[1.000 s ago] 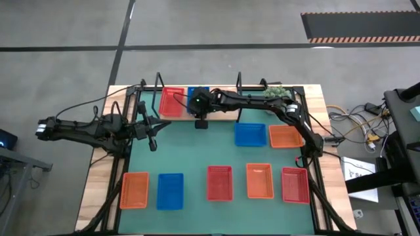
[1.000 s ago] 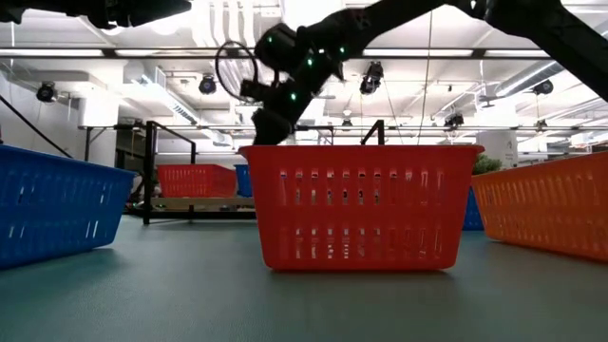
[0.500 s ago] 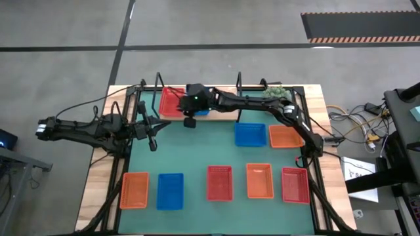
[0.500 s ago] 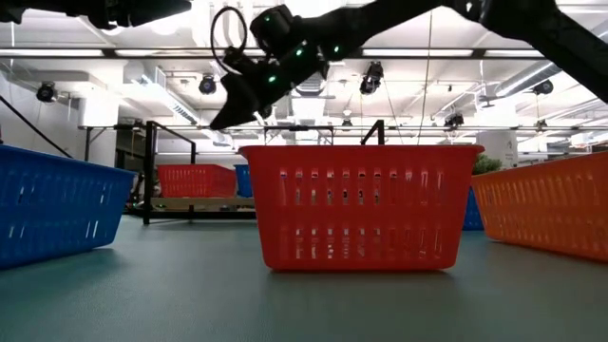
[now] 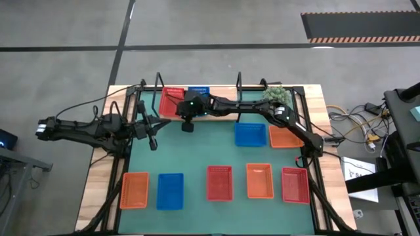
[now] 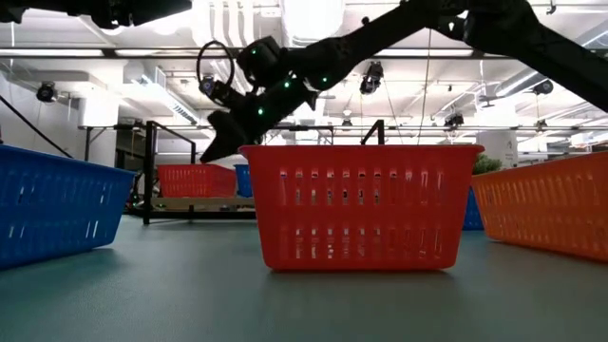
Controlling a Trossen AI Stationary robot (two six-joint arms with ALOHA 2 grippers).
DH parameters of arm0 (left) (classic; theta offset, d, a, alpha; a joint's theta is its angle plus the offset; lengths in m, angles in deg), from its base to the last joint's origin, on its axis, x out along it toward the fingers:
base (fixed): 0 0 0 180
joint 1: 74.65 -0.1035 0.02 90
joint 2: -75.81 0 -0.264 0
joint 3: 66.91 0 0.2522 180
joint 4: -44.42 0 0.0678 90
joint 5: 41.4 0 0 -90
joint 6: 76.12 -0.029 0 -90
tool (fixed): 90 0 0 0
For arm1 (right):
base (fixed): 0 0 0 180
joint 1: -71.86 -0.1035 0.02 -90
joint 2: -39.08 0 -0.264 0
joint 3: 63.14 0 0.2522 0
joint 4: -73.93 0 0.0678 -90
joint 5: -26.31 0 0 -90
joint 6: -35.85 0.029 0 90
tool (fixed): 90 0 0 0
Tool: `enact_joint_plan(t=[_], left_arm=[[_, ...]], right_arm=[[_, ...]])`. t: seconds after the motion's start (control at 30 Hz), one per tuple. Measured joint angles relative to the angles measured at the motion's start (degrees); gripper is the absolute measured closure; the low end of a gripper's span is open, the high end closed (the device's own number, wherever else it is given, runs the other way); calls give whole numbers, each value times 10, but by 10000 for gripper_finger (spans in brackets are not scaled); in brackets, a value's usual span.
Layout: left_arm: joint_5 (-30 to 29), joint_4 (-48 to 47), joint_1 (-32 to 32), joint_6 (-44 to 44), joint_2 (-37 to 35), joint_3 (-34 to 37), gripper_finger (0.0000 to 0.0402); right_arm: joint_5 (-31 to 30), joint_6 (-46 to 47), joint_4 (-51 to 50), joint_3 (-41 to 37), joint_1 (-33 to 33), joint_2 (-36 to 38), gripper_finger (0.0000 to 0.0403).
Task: Stack baskets on shelf by color
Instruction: Put the bottom right orange bin on the shelf
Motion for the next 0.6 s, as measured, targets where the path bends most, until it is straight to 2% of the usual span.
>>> enact_joint_plan(t=[0.5,0.6], left_arm=[[0,3,0,0,0,1,402],[0,2,0,0,0,1,402]], right_arm=[[-5,-14,-80,47,1,3,394],[-5,-35,-130,73,0,3,394]])
